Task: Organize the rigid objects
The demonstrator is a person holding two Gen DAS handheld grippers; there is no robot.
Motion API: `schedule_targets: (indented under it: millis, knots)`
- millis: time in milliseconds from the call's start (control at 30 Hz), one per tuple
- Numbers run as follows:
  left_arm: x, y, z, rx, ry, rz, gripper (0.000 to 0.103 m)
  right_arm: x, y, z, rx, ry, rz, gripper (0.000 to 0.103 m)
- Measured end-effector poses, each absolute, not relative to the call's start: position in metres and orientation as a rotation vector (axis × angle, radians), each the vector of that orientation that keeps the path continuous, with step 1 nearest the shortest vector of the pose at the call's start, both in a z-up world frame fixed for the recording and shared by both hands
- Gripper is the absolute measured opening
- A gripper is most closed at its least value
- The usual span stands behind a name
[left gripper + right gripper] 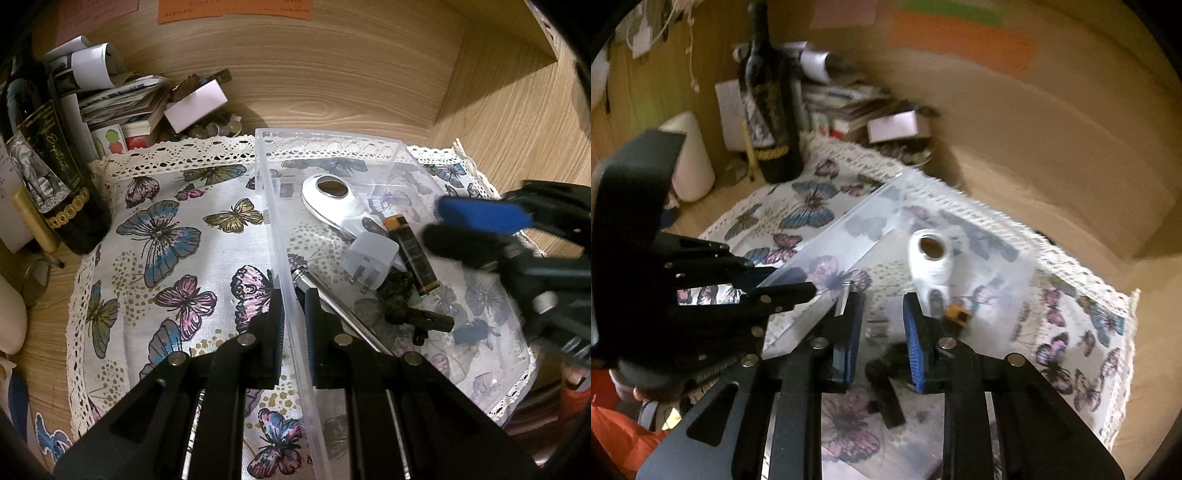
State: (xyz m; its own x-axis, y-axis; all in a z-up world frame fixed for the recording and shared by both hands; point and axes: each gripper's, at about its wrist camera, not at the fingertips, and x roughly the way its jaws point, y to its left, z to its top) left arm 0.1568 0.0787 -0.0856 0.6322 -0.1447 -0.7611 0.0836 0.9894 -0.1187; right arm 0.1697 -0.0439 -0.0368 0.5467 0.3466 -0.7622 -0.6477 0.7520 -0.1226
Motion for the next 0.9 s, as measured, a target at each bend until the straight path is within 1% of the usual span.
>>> schedule_targets:
  millis: [133, 300, 500, 600, 900]
  knots:
    - [0.157, 0.079, -0.086, -0.076, 0.878, -0.132, 0.011, 0.162, -0.073, -0.022, -0.369, 0.749, 0.551, 0.031]
    - [0.155, 0.083, -0.086, -0.084, 0.885, -0.118, 0.011, 0.150, -0.110, -0.017, -0.321, 0.743, 0.468, 0.033]
    - [0.149, 0.086, -0.082, -0.069, 0.892, -0.078, 0.011, 0.140, -0.140, -0.043, -0.305, 0.803, 0.416, 0.037]
    - [0.147, 0.088, -0.081, -0.048, 0.887, -0.054, 0.011, 0.137, -0.144, -0.060, -0.302, 0.841, 0.431, 0.043]
    - [0.140, 0.090, -0.080, -0.027, 0.889, -0.017, 0.011, 0.126, -0.133, -0.103, -0.330, 0.929, 0.517, 0.043]
